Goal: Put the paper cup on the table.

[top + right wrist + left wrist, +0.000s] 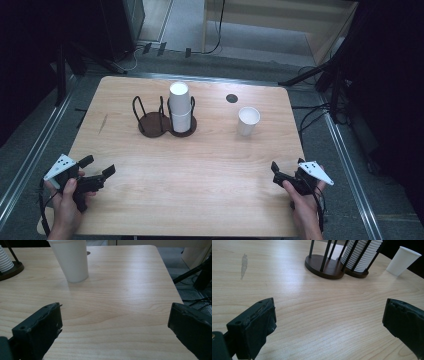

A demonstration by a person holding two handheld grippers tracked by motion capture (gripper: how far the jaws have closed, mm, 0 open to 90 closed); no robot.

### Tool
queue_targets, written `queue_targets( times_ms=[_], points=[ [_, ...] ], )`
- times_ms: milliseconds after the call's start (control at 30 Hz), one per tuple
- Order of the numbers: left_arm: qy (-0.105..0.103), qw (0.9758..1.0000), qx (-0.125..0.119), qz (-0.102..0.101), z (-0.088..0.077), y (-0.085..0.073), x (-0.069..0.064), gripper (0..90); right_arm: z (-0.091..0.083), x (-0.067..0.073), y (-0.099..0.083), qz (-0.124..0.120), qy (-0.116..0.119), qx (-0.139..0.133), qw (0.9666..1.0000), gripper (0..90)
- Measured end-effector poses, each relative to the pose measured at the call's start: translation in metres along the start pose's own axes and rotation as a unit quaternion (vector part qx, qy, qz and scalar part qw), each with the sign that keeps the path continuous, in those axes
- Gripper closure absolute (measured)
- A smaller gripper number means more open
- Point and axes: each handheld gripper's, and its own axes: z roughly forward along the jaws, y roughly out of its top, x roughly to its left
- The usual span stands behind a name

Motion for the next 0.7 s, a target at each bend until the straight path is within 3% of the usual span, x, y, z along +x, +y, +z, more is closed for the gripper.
queue_targets(
  times_ms=[433,700],
  points=[
    [-0.002,1.0,0.0,-0.004,0.0,-0.001,0.001,0.0,-0.028,-0.015,-0.014,0.007,-0.017,-0.008,0.9998,0.0],
    [-0.003,0.9999,-0.002,-0.01,0.001,-0.001,0.003,0.0,-0.036,-0.022,-0.02,0.018,-0.021,-0.011,0.9995,0.0]
  ],
)
